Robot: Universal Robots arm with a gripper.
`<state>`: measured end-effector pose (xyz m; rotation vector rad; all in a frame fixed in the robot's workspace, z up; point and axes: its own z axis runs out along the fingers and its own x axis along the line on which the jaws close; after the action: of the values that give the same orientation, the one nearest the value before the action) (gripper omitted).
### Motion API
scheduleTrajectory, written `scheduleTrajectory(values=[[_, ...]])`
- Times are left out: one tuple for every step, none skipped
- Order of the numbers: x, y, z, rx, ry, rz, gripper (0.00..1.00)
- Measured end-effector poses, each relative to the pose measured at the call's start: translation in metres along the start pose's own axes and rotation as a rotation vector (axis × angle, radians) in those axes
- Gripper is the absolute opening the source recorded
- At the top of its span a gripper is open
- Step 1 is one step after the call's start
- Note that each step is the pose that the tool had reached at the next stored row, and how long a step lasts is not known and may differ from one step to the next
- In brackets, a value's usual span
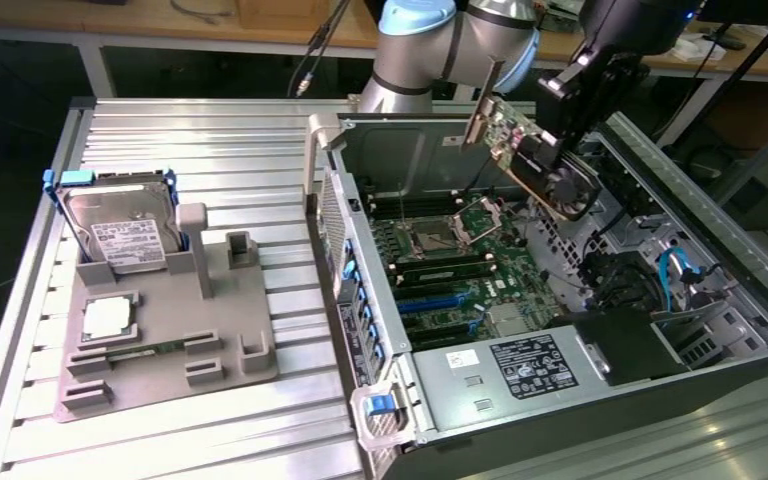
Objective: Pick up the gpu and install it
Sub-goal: 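Insert the gpu into the slot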
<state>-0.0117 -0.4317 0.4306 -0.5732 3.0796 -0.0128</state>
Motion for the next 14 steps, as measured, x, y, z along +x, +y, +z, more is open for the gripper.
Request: scheduleTrajectory(values=[[0.0000,0.0000,0.0002,-0.0002,-0.0002,-0.020,0.27],[0.0000,0.0000,0.0003,-0.0003,-0.0004,-0.038,0.27],[0.0000,0.0000,0.0004,-0.0004,-0.0005,-0.056,0.27],[0.0000,0.0000,0.0005,-0.0006,-0.0007,-0.074,0.27],[0.0000,0.0000,0.0006,-0.0007,-0.0009,-0.093,0.27],[0.0000,0.0000,0.0008,-0.0009,-0.0011,-0.112,0.27],[0.0000,0.0000,0.0009,-0.0010,-0.0013,-0.130,0.27],[0.0000,0.0000,0.0009,-0.0012,-0.0015,-0.162,0.27],[0.0000,0.0000,0.0010,-0.0014,-0.0018,-0.185,0.27],[0.0000,0.0000,0.0011,-0.0015,-0.0020,-0.203,0.27],[0.0000,0.0000,0.0011,-0.0016,-0.0021,-0.219,0.27],[0.0000,0.0000,0.0012,-0.0018,-0.0023,-0.237,0.27],[0.0000,0.0000,0.0013,-0.0019,-0.0025,-0.255,0.27],[0.0000,0.0000,0.0014,-0.0020,-0.0027,-0.272,0.27]])
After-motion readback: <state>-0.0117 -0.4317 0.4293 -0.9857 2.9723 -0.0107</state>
